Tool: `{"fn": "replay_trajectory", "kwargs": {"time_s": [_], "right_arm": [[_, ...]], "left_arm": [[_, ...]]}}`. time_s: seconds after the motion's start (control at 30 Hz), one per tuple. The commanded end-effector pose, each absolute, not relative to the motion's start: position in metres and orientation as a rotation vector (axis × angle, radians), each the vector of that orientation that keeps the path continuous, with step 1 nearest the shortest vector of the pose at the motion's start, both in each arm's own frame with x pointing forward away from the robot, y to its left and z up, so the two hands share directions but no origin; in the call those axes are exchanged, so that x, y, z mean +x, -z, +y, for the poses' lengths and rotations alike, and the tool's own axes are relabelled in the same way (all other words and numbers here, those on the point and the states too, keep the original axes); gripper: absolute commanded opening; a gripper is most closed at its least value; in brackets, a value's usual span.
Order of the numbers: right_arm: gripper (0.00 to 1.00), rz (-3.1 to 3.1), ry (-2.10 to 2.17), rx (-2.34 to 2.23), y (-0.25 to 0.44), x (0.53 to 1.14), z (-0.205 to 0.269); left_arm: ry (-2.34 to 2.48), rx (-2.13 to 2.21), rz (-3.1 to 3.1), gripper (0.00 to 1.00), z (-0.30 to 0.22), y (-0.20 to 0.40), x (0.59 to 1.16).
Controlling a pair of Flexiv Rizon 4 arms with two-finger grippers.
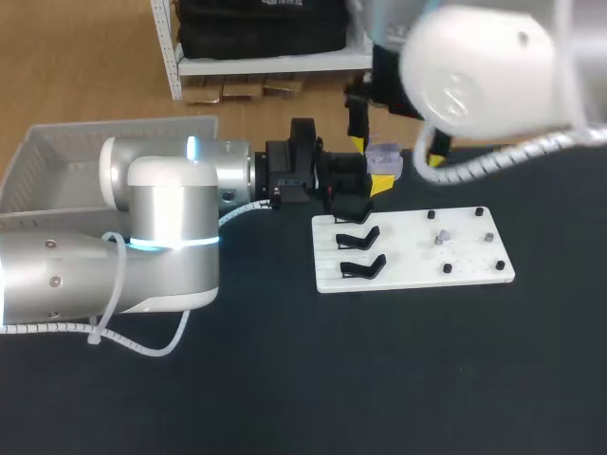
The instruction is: Pick up each earbud case from the left stands, insert the matching earbuds, close the lid, and place the case in the box.
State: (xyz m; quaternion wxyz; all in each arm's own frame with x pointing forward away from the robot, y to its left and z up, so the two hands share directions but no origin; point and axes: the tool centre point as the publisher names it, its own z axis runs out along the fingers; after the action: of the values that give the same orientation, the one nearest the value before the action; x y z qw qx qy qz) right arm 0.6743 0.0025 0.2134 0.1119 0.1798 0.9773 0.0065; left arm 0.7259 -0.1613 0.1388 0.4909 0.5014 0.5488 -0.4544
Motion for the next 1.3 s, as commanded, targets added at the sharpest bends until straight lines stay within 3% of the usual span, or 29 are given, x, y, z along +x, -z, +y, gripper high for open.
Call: {"fn": "replay_trajectory", "kwargs": {"time_s": [0.03,0.43,1.0,1.3], "right_arm": [[1.00,2.676,-0.307,0.492,-0.203,0.642,-0.029],[1.00,2.716,-0.278,0.411,-0.176,0.625,-0.055],[1.00,2.716,-0.278,0.411,-0.176,0.625,-0.055],[1.00,2.729,-0.433,0.276,-0.130,0.634,-0.072]], "left_arm": [[1.099,1.210,1.327,0.00,-0.161,-0.137,0.725],[1.099,1.210,1.327,0.00,-0.161,-0.137,0.725],[1.099,1.210,1.327,0.00,-0.161,-0.137,0.725],[1.099,1.210,1.327,0.00,-0.161,-0.137,0.725]]}}
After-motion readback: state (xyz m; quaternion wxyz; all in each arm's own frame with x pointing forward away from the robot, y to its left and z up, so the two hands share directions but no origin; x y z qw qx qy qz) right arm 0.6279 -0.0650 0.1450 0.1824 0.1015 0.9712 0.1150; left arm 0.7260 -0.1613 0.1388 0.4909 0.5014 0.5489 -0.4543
